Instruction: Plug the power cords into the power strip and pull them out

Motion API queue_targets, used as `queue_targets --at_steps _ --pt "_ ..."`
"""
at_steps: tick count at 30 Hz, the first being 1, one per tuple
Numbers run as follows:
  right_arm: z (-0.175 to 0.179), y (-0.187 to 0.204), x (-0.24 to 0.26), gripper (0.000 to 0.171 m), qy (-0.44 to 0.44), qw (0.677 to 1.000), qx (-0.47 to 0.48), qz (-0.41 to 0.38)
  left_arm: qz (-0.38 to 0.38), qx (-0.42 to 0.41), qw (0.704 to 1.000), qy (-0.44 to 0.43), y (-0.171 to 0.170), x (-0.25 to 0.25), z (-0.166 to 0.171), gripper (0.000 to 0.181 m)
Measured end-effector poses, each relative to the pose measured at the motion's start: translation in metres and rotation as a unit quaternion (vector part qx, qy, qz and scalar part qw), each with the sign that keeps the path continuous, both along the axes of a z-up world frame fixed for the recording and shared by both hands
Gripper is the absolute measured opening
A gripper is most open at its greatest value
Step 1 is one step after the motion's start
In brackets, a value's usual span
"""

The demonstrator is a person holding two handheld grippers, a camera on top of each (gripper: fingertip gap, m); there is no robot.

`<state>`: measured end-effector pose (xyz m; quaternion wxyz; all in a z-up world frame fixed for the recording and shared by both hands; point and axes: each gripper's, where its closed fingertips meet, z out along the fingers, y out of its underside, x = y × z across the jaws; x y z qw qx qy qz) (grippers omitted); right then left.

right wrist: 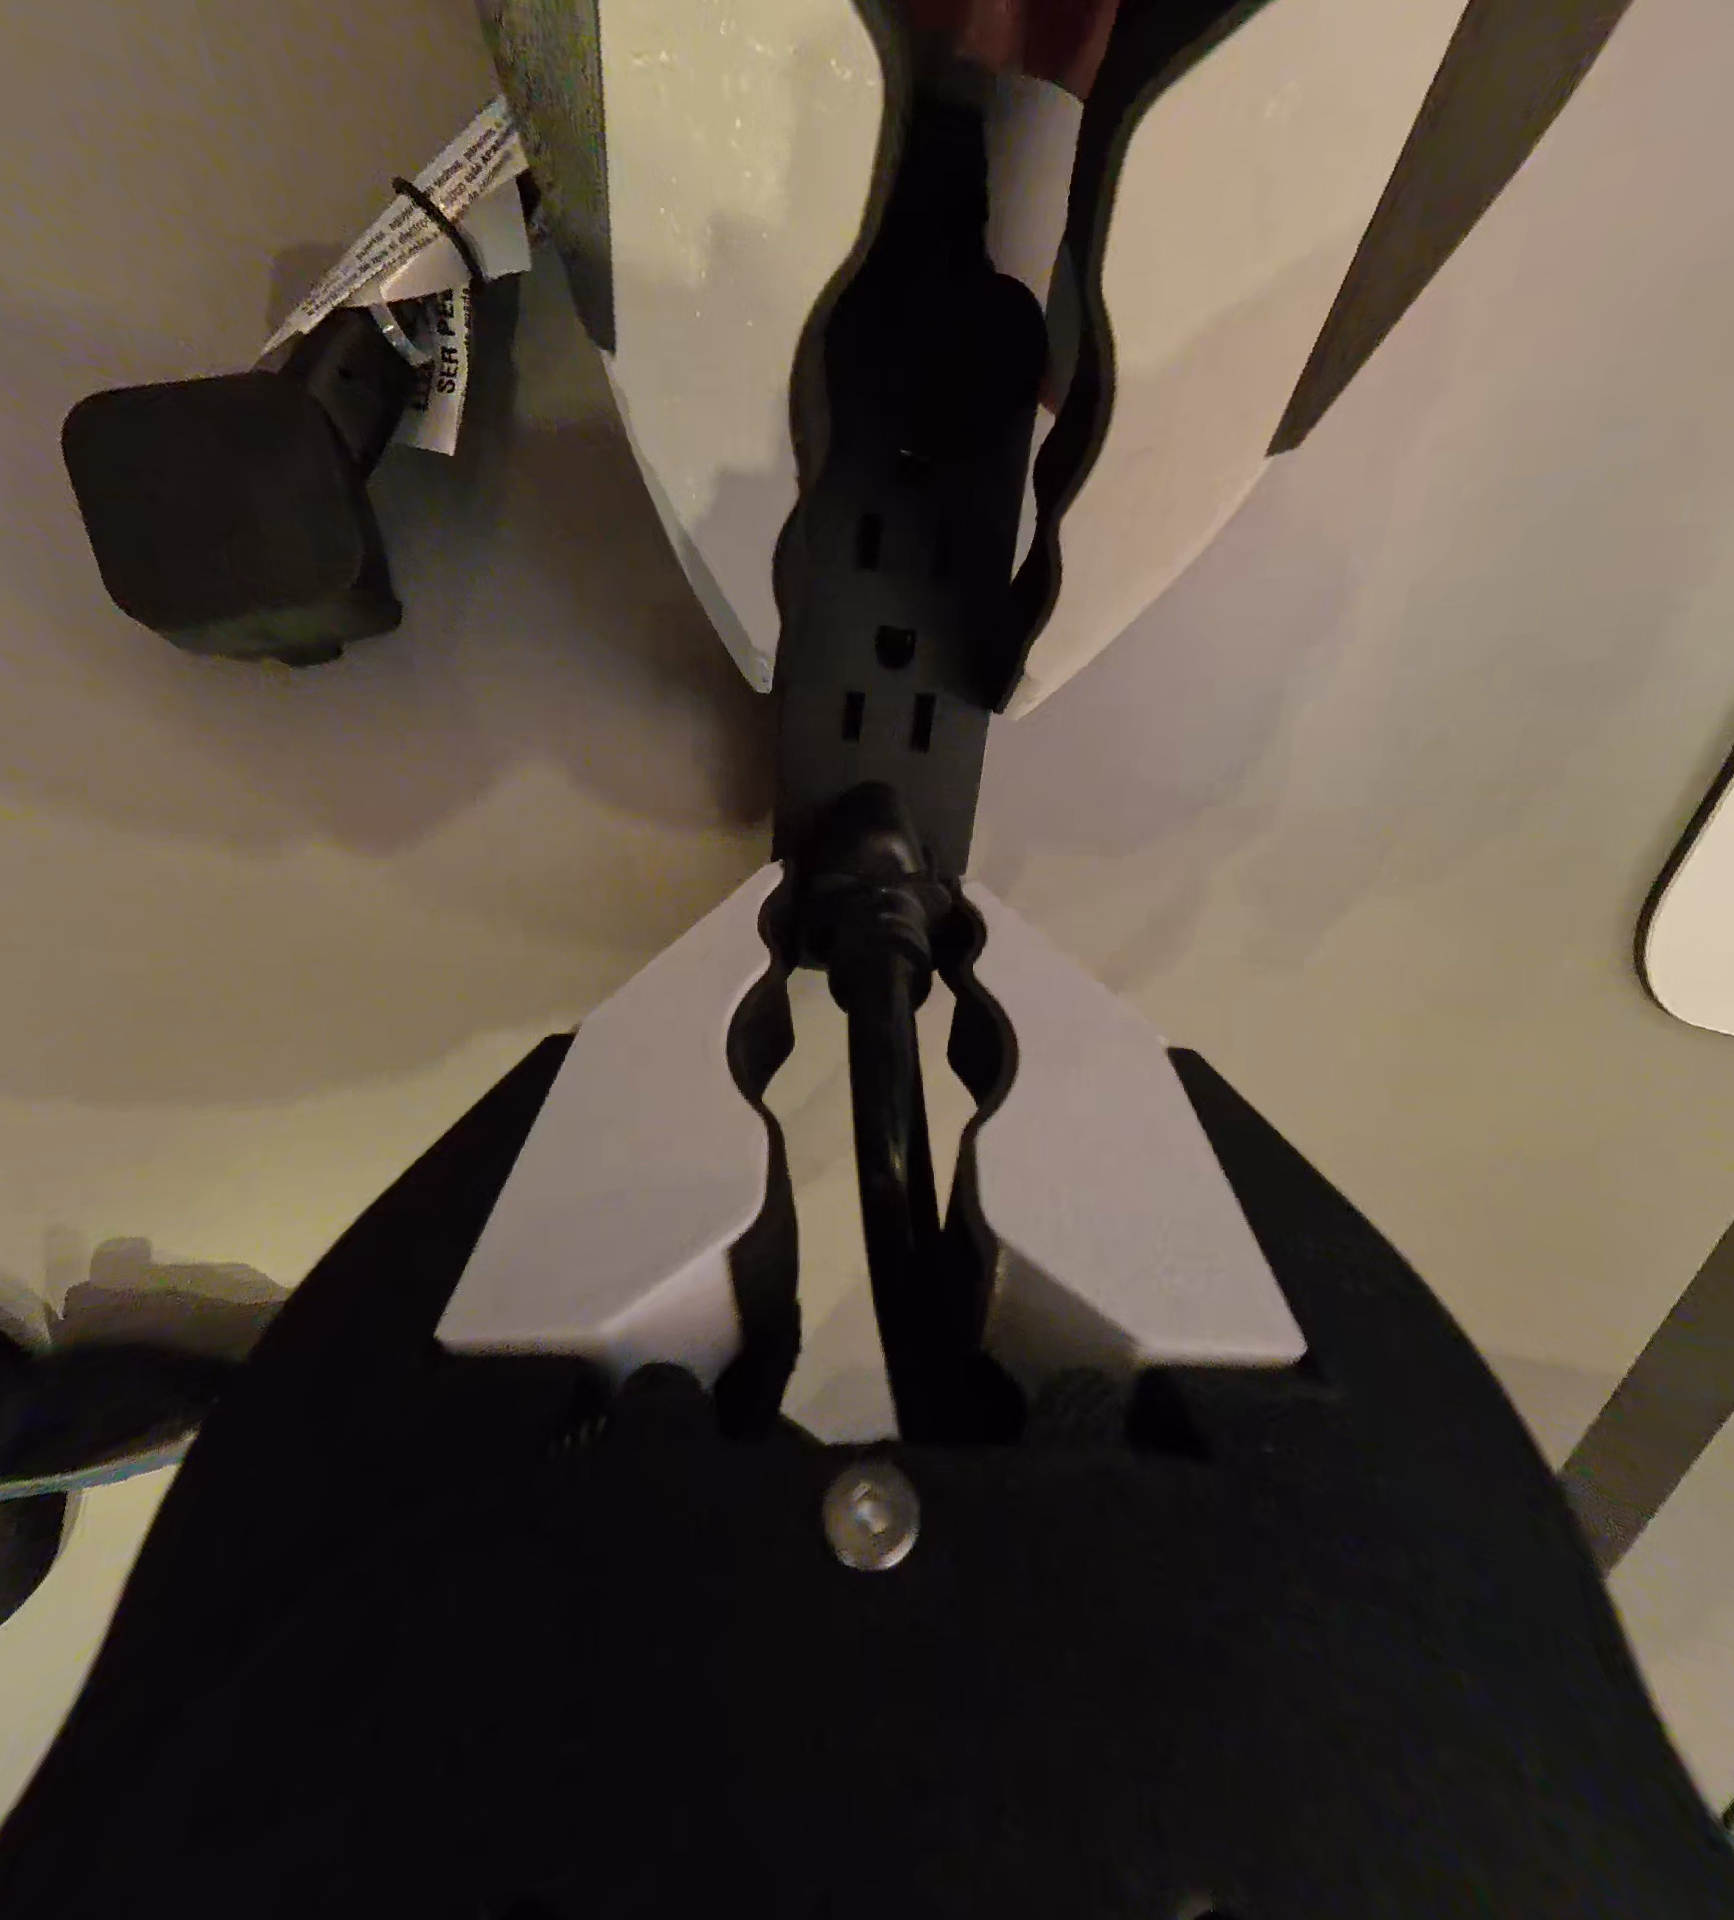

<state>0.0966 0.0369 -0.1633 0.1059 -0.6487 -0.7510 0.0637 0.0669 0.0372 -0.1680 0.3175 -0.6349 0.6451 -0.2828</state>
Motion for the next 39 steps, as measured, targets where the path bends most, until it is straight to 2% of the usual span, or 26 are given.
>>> queue_targets --at_steps 5,7,11,16,19,20,22,26,28,29,30,32,37,39 --pt "0.0 -0.001 0.0 0.022 0.004 1.0 -0.012 -0.008 0.002 0.002 1.0 0.019 0.002 -0.001 0.001 0.043" --pt "0.0 -0.001 0.001 0.023 0.002 1.0 -0.011 -0.01 -0.009 -0.001 0.999 0.031 0.001 0.0 0.0 0.039" --pt "0.0 0.002 -0.001 0.023 0.015 1.0 0.0 -0.021 -0.002 -0.017 1.0 -0.002 0.002 -0.001 -0.001 0.041" --pt "0.0 0.0 0.001 0.023 0.01 1.0 -0.008 -0.02 0.007 -0.01 1.0 -0.001 0.002 0.0 0.001 0.04" --pt "0.0 0.001 0.0 0.022 0.012 1.0 -0.005 -0.026 0.031 0.005 1.0 0.003 0.009 -0.003 0.003 0.049" --pt "0.0 0.001 0.0 0.022 0.013 1.0 -0.006 -0.027 0.027 0.01 1.0 0.006 0.009 -0.005 0.005 0.047" --pt "0.0 0.001 0.0 0.023 0.012 1.0 -0.008 -0.028 0.017 0.038 0.999 0.002 0.01 -0.008 0.015 0.018" --pt "0.0 0.001 0.0 0.023 0.013 1.0 -0.013 -0.025 -0.007 0.011 0.999 0.05 0.007 -0.018 0.005 0.007" --pt "0.0 0.001 0.0 0.023 0.013 1.0 -0.014 -0.023 -0.006 0.028 0.998 0.049 0.01 -0.016 0.007 0.023" --pt "0.0 0.001 0.0 0.023 0.014 1.0 -0.014 -0.023 -0.002 0.025 0.998 0.051 0.011 -0.015 0.007 0.037" --pt "0.0 0.001 0.0 0.023 0.015 1.0 -0.014 -0.023 -0.004 0.014 0.999 0.05 0.01 -0.014 0.008 0.041" --pt "0.0 0.001 0.0 0.023 0.014 1.0 -0.014 -0.022 -0.008 0.013 0.999 0.052 0.01 -0.013 0.006 0.034" --pt "0.0 0.001 0.0 0.022 0.016 0.999 -0.016 -0.022 -0.019 -0.021 0.997 0.073 0.005 -0.009 0.004 0.04" --pt "0.0 0.0 -0.001 0.022 0.018 1.0 -0.015 -0.021 -0.028 -0.012 0.993 0.111 0.002 -0.012 -0.012 0.044"
